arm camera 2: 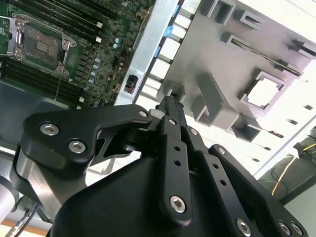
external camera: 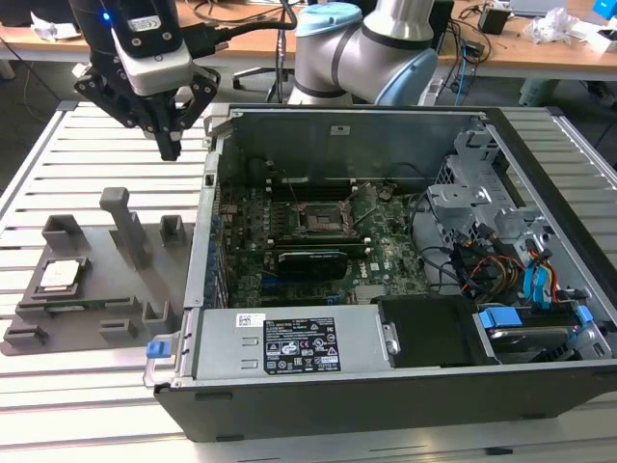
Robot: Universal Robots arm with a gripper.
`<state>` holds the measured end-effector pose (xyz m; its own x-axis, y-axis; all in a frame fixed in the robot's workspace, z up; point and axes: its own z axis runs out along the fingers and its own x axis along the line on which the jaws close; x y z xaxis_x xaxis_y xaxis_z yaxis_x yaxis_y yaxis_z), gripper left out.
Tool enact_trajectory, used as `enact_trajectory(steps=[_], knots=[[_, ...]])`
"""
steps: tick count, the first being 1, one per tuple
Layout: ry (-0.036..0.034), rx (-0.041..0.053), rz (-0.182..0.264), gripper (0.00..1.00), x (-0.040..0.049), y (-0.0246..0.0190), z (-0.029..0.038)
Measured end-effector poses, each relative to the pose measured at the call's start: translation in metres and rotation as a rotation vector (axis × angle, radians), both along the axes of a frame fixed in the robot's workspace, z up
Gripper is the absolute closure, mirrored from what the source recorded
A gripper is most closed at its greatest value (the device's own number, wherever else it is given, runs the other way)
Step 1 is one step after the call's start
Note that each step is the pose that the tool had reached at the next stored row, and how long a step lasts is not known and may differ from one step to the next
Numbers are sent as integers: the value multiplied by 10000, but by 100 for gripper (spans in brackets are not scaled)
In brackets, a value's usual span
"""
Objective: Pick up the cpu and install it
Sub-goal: 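Reach for the cpu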
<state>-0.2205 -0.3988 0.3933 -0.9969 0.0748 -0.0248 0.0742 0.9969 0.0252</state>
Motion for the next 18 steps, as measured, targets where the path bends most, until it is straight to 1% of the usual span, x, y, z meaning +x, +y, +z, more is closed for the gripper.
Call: enact_trajectory(steps=[18], knots=[[-1, -12, 0, 89, -189, 0, 0]])
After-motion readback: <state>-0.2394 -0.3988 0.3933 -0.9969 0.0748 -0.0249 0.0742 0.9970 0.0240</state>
